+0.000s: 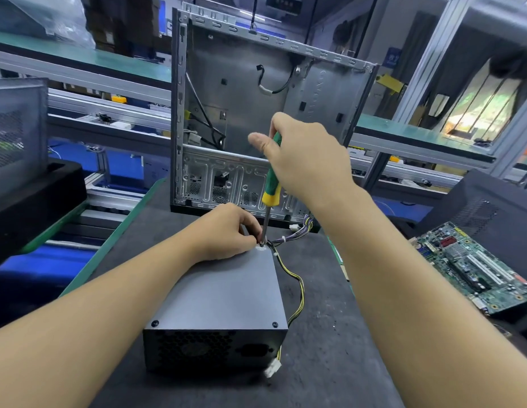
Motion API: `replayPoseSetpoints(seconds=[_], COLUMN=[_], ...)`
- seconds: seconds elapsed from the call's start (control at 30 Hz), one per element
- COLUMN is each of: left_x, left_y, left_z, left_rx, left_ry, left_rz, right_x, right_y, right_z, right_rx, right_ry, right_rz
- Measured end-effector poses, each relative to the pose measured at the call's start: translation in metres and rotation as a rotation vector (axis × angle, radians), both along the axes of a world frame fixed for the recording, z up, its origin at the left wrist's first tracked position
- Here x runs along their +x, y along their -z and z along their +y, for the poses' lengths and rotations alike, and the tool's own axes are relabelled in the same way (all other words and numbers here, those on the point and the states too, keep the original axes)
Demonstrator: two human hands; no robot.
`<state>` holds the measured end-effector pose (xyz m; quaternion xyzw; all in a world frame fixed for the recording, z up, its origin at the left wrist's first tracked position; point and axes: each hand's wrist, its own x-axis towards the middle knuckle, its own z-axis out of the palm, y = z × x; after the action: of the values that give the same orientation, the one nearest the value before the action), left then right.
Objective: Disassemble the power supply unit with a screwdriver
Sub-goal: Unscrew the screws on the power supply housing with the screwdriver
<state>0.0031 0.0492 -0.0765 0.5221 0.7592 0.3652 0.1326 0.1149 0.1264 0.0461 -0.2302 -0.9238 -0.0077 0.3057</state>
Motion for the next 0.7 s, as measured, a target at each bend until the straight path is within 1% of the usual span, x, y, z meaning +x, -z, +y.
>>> replayPoseSetpoints(seconds=[0.07,0.13,0.23,0.33,0.4,0.47,0.57,0.6,0.63,0.7], left_x=[0.000,0.001,0.000,0.000,-0.001,-0.001,0.000,0.000,0.001,0.001], left_y=[0.000,0.000,0.001,0.002,0.002,0.002,0.002,0.002,0.001,0.001], left_z=[-0.001,-0.001,-0.001,0.000,-0.001,-0.001,-0.001,-0.001,-0.002,-0.002], left_rx=[0.003,0.013,0.026,0.025,0.019,0.013,0.018,0.019,0.021,0.022], left_ry=[0.002,0.007,0.008,0.012,0.016,0.020,0.015,0.015,0.020,0.030], left_rz=[-0.008,-0.008,0.000,-0.006,-0.011,-0.018,-0.024,-0.027,-0.030,-0.026], right_x=[0.000,0.003,0.008,0.008,0.006,0.005,0.005,0.005,0.004,0.003], right_y=[-0.003,-0.007,-0.010,-0.013,-0.017,-0.020,-0.021,-0.021,-0.021,-0.020], right_z=[0.000,0.000,-0.002,-0.003,0.000,0.002,0.005,0.004,0.004,0.005], right_rx=[-0.134,-0.218,-0.186,-0.240,-0.254,-0.192,0.040,0.097,0.111,0.057], right_ry=[-0.134,-0.197,-0.187,-0.156,-0.096,0.012,0.194,0.212,0.188,0.079], right_rz=[0.002,-0.048,-0.138,-0.149,-0.167,-0.211,-0.277,-0.276,-0.266,-0.259])
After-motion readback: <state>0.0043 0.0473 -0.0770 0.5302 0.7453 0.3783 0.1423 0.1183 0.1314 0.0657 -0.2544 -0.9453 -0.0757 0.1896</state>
